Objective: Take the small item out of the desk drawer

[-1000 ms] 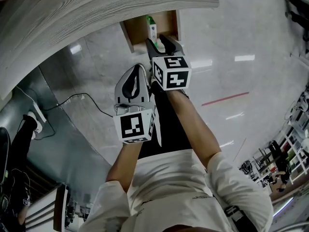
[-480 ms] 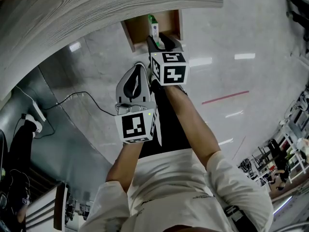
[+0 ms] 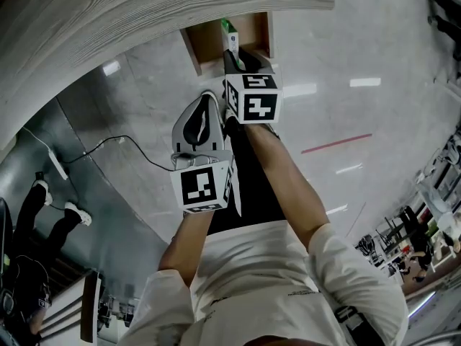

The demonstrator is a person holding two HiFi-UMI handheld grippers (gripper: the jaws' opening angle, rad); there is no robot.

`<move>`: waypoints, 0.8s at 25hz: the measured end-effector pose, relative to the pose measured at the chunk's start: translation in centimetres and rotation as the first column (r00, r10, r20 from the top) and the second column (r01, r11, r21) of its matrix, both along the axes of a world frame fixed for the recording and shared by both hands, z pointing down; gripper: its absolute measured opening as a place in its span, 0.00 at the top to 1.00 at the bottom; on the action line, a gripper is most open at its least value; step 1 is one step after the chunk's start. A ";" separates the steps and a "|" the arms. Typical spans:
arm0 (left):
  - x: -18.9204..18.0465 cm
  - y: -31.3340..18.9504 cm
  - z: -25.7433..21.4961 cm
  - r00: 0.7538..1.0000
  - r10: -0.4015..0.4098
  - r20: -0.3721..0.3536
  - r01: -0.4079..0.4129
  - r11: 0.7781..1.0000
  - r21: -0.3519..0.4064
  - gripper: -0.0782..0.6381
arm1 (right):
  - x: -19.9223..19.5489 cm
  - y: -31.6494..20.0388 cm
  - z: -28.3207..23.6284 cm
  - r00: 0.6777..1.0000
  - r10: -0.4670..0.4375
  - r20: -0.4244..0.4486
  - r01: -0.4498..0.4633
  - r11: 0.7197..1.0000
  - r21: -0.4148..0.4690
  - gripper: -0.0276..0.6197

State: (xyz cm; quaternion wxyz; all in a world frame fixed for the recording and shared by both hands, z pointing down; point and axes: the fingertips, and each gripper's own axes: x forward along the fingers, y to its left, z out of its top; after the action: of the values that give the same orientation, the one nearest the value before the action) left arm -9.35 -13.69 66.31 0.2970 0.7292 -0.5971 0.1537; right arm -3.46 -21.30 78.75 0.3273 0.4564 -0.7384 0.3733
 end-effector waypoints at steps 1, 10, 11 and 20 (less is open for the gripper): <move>-0.2 0.0 0.0 1.000 -0.003 0.001 0.003 1.000 -0.001 0.87 | 0.0 -0.1 -0.1 1.000 -0.001 -0.004 0.001 1.000 0.005 0.79; -0.4 0.8 -0.3 1.000 -0.003 0.006 0.003 1.000 0.003 0.87 | 0.1 0.3 -1.3 1.000 -0.016 -0.008 0.016 0.999 0.032 0.79; -0.3 0.9 -0.6 1.000 -0.001 0.008 0.001 1.000 0.006 0.87 | 0.2 0.3 -1.6 1.000 -0.015 -0.008 0.015 0.999 0.036 0.79; -0.5 2.1 -2.4 1.000 -0.010 0.022 0.010 1.000 0.029 0.87 | 0.9 1.1 -4.4 1.000 -0.011 -0.002 0.011 0.998 0.061 0.79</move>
State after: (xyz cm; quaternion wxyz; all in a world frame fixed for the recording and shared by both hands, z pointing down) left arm -9.83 -11.61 63.91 0.2807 0.7286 -0.6061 0.1518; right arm -2.60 -20.16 74.34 0.3160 0.4625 -0.7517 0.3481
